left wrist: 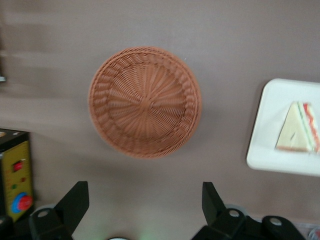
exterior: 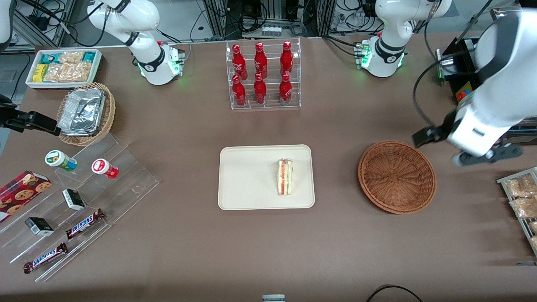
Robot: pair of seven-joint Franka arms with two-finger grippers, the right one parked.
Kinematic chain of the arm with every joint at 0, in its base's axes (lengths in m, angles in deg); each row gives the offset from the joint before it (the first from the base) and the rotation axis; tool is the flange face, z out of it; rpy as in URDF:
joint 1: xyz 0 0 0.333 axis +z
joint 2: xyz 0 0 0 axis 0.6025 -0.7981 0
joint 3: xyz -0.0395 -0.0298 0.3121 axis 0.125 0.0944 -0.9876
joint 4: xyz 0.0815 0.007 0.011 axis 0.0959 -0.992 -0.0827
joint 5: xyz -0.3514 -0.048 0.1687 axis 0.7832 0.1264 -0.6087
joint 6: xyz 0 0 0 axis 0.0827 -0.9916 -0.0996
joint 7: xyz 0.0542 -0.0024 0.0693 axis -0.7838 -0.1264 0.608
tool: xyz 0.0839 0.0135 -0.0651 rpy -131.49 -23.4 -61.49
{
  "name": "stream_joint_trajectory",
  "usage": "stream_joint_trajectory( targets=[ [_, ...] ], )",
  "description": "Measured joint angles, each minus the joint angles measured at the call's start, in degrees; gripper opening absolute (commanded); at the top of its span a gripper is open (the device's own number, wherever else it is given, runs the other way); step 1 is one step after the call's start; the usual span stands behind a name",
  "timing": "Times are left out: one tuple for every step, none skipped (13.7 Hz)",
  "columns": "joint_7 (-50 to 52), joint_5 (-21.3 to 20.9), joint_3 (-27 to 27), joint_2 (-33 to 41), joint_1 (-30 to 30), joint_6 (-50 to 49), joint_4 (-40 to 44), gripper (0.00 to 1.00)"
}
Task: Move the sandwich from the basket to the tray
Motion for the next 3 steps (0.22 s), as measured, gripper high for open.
stream_joint_trajectory(
  targets=[
    [-2.39,0.01,0.05,0.95,0.75,-1.02,0.32,1.0],
    [-4.13,0.02,0.06,1.68,1.44,-1.72,0.4,1.0],
    [-5.36,0.02,0.06,2.24,2.07,-2.56,0.44,1.0]
  ],
)
